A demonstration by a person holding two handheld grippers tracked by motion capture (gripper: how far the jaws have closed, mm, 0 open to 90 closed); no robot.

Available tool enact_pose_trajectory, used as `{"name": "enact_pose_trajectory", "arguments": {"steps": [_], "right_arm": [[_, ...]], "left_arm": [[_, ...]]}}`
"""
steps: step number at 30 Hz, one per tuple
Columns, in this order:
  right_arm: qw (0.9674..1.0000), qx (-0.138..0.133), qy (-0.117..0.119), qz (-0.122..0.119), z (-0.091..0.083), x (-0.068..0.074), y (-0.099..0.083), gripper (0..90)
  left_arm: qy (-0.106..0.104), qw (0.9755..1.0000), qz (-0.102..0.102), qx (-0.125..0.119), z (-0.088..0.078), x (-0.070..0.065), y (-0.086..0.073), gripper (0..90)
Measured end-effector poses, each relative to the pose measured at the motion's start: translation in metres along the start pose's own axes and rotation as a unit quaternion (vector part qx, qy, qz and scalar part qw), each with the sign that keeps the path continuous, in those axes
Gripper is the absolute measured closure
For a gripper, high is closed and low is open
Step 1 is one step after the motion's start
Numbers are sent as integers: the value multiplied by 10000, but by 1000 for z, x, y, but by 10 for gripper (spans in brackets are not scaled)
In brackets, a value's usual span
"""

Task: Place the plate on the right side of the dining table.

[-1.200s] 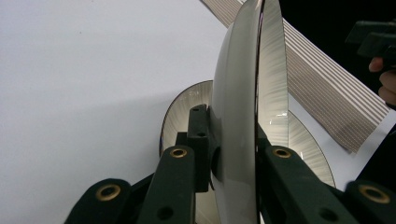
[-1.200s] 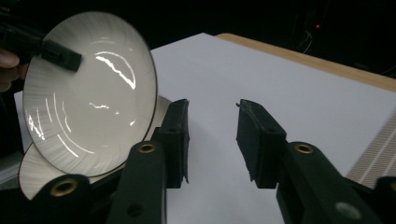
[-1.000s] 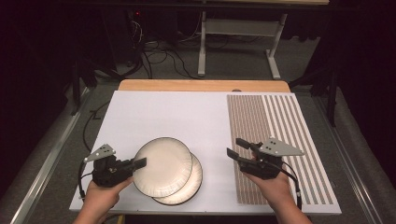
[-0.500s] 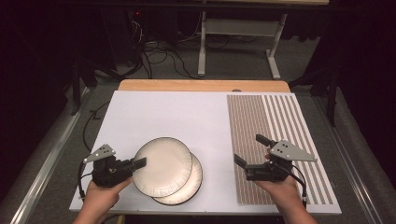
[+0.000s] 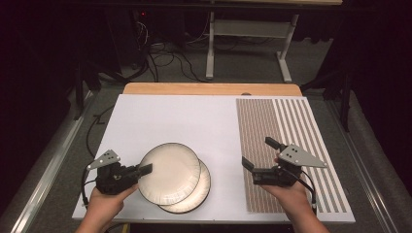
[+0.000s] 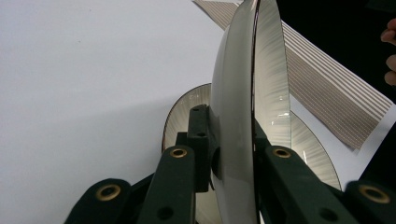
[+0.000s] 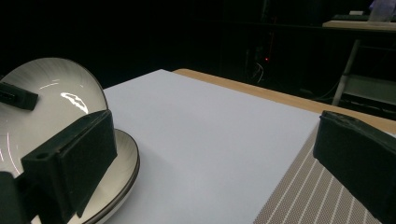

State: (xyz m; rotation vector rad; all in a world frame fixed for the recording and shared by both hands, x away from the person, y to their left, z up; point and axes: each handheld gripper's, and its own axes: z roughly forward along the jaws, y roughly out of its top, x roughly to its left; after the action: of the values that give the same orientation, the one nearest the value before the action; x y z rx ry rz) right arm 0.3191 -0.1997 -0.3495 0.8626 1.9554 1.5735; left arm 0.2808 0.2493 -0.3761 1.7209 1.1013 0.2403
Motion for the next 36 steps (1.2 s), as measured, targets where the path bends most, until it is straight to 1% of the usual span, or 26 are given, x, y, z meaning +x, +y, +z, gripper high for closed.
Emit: {"name": "enact_pose_trajectory", "arguments": {"steps": [1,3,5,10,15,17,19,20,21,23,29,30,31,32,33,34,36], "right_arm": [[10000,12,5,-12,2,1,0,14],[9999,45,110,-67,8,3,-1,34],[9997,139,185,-72,15,7,-1,61],[9986,257,445,-105,33,18,-3,64],[9972,447,597,-99,51,31,-5,50],[9964,515,650,-177,58,37,-6,48],[9954,568,742,-198,64,44,-9,49],[9948,607,791,-213,67,47,-10,50],[9936,683,874,-223,73,52,-12,55],[9931,715,898,-245,75,55,-13,64],[9890,956,1103,-227,89,67,-22,100],[9877,1037,1152,-209,93,70,-25,119],[9877,1037,1152,-209,93,70,-25,119],[9867,1098,1188,-161,95,71,-26,131],[9856,1143,1232,-196,97,72,-27,138],[9845,1206,1264,-123,99,73,-29,141],[9824,1286,1351,-54,103,76,-32,143]], "left_arm": [[-3,10000,8,1,0,0,0,800],[-5,10000,14,5,0,0,0,801],[-12,10000,25,6,0,0,0,801],[-20,10000,34,-3,0,1,0,801],[-22,10000,41,2,0,1,0,801],[-25,10000,48,-4,0,1,0,801],[-27,10000,60,-7,0,1,0,801],[-29,10000,64,-12,0,0,0,801],[-29,10000,72,-15,0,0,0,801],[-39,9999,94,-17,0,0,0,801],[-63,9999,112,-41,1,1,0,801],[-68,9999,112,-53,1,1,-1,801],[-67,9999,119,-52,1,1,-1,801],[-72,9999,125,-56,1,1,-1,801],[-74,9999,131,-55,1,1,-1,801],[-73,9999,134,-52,1,1,0,801],[-78,9999,133,-56,1,2,-1,801]]}}
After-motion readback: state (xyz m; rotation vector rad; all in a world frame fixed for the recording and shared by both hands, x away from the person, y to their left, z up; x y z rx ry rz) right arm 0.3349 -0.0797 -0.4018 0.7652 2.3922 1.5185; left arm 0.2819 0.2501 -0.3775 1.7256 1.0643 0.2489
